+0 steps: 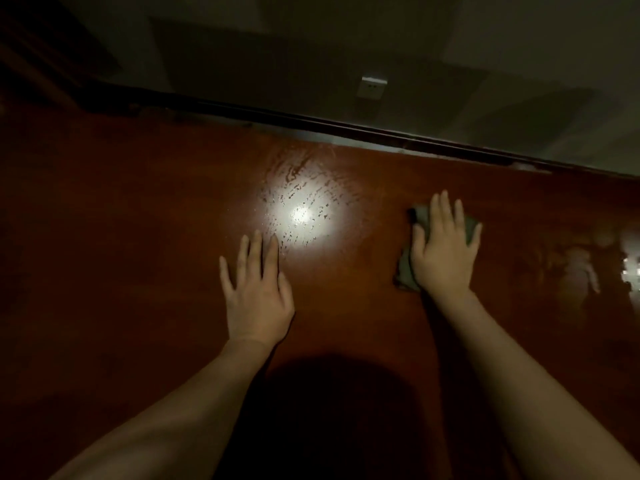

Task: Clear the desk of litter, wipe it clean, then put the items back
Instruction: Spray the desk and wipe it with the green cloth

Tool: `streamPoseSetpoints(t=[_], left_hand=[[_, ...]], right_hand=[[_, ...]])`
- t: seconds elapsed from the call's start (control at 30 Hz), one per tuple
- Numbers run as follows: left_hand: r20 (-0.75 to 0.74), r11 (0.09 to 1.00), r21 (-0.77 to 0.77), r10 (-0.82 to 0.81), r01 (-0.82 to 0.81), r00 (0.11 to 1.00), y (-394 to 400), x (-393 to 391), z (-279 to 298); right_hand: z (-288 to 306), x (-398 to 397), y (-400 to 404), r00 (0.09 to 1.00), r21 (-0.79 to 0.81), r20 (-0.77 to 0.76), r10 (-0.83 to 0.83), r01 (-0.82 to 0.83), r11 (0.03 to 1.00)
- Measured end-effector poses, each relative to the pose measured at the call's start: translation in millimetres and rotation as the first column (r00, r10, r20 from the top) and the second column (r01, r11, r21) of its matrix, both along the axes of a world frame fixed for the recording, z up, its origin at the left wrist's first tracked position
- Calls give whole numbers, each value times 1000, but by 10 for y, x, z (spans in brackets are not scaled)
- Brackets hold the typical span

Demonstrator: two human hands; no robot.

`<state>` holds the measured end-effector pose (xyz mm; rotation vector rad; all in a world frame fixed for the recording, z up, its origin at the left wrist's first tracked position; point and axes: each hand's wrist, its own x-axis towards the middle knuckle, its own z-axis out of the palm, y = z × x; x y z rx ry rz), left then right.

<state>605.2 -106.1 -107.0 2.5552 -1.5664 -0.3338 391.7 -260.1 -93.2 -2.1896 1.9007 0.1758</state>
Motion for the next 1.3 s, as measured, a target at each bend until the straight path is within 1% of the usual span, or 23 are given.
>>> streamPoseSetpoints(t=[0.07,0.13,0.23,0.33,0.4,0.5,0.53,0.57,0.6,0.67,0.7,0.73,0.77,0.8,0.83,0.9,1.0,1.07,1.13,1.2,1.23,1.27,1.3], left_hand=[[11,1000,-2,1,-1,1000,-3,-1,0],[27,1000,0,-5,5,1000,-8,8,-6],[49,1000,-1,-17,17,999,1,8,-8],[51,1000,11,-24,24,998,-6,7,2],[48,1000,20,-22,22,999,-1,4,-4],[41,1000,8,-18,18,999,-6,-1,1],[36,1000,6,-11,11,999,-4,0,3],[29,1000,8,-4,4,1000,-2,-2,5],[24,1000,12,-1,1,1000,-5,-7,8],[19,1000,18,1,-1,1000,-7,-10,13],[18,1000,16,4,-4,1000,-8,-8,15],[16,1000,16,5,-5,1000,-3,-5,15],[11,1000,17,3,-3,1000,1,-7,22],[8,1000,17,-1,1,1000,6,-9,27],[7,1000,15,-5,5,1000,9,-11,30],[7,1000,12,-3,3,1000,16,-15,32],[6,1000,11,-6,6,1000,25,-36,56],[-8,999,30,-12,12,1000,28,-27,78],[-59,1000,25,-13,15,998,32,-2,140],[-125,999,-16,-37,35,991,82,27,247],[-148,998,-45,-43,36,988,148,39,298],[-158,997,-73,-38,26,987,250,40,350],[-163,995,-100,-25,9,986,377,31,389]], right_hand=[[22,248,-393,998,-15,7,-62,62,998],[14,574,-652,999,-4,23,-23,23,1000],[7,1048,-674,980,-8,35,197,-197,980],[-33,1219,-219,907,-22,47,418,-418,908],[-42,1048,253,835,-22,72,545,-545,838],[-63,427,683,723,29,72,687,-690,723],[-56,194,680,709,37,64,703,-705,708],[-45,-12,591,733,23,51,679,-680,733],[-35,-168,453,795,12,37,606,-607,795],[-12,-269,83,945,9,15,326,-326,945],[-8,-214,-112,985,-2,9,173,-173,985],[-3,-100,-280,999,-14,4,54,-54,998],[0,55,-404,1000,-19,4,-16,16,1000],[6,227,-467,1000,-20,13,-24,24,1000],[8,406,-465,999,-18,24,21,-20,1000],[7,731,-259,979,-12,42,199,-199,980],[-49,920,405,909,-10,26,416,-416,910],[-45,765,955,856,-24,44,515,-514,857],[-31,414,1445,765,-10,63,641,-642,767],[-52,-58,1677,684,27,65,726,-729,684],[-50,-265,1668,678,22,56,733,-735,678],[-44,-427,1595,710,8,33,704,-704,710],[-32,-530,1487,775,9,9,632,-633,774]])
